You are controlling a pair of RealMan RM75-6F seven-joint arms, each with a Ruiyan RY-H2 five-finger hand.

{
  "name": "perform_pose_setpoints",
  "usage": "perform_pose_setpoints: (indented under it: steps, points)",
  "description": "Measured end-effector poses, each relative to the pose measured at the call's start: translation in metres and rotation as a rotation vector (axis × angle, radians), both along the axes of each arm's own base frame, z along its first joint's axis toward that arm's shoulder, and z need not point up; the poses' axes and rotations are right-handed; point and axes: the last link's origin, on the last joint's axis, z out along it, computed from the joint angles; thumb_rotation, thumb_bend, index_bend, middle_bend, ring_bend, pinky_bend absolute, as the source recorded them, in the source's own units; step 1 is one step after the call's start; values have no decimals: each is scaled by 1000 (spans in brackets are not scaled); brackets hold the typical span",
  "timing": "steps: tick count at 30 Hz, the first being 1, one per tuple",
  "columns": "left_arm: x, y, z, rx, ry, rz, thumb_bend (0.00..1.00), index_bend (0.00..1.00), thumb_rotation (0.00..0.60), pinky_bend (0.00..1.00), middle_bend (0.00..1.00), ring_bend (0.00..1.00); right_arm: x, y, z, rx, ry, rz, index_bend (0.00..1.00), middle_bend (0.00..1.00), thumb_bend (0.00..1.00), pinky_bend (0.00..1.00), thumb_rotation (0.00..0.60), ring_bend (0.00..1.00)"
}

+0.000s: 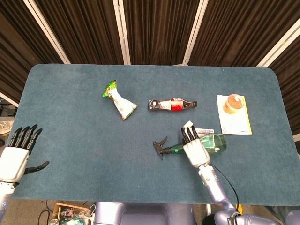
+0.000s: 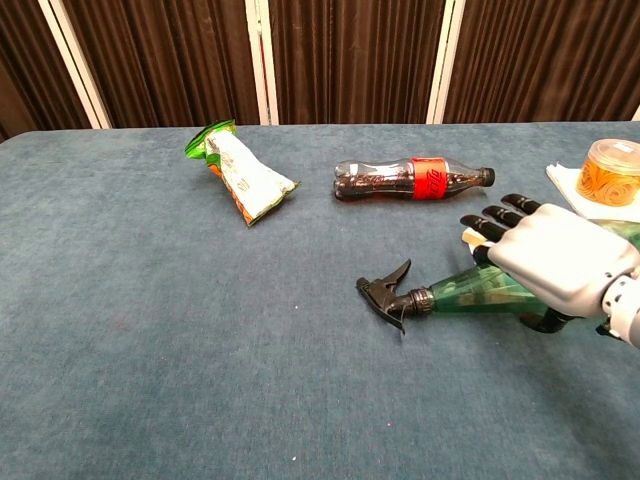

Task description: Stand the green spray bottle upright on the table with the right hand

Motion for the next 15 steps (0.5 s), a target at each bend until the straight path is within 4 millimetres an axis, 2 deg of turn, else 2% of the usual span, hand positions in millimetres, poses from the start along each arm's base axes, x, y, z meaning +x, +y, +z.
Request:
perform_pose_setpoints:
  steps: [5, 11, 15]
  points:
    - [0, 2, 1, 45, 29, 0, 1, 0, 600, 47, 0, 0, -1, -1, 0, -1, -42, -30, 811, 6, 498, 0, 600, 0]
    - [1, -1, 1, 55, 26, -10, 9, 0, 600, 47, 0, 0, 9, 2, 10, -35, -89, -7, 822, 15, 496, 0, 600, 0]
    - [2, -3, 2, 59, 24, -27, 9, 0, 600, 47, 0, 0, 23, 8, 23, -49, -130, 22, 819, 14, 495, 0, 600, 0]
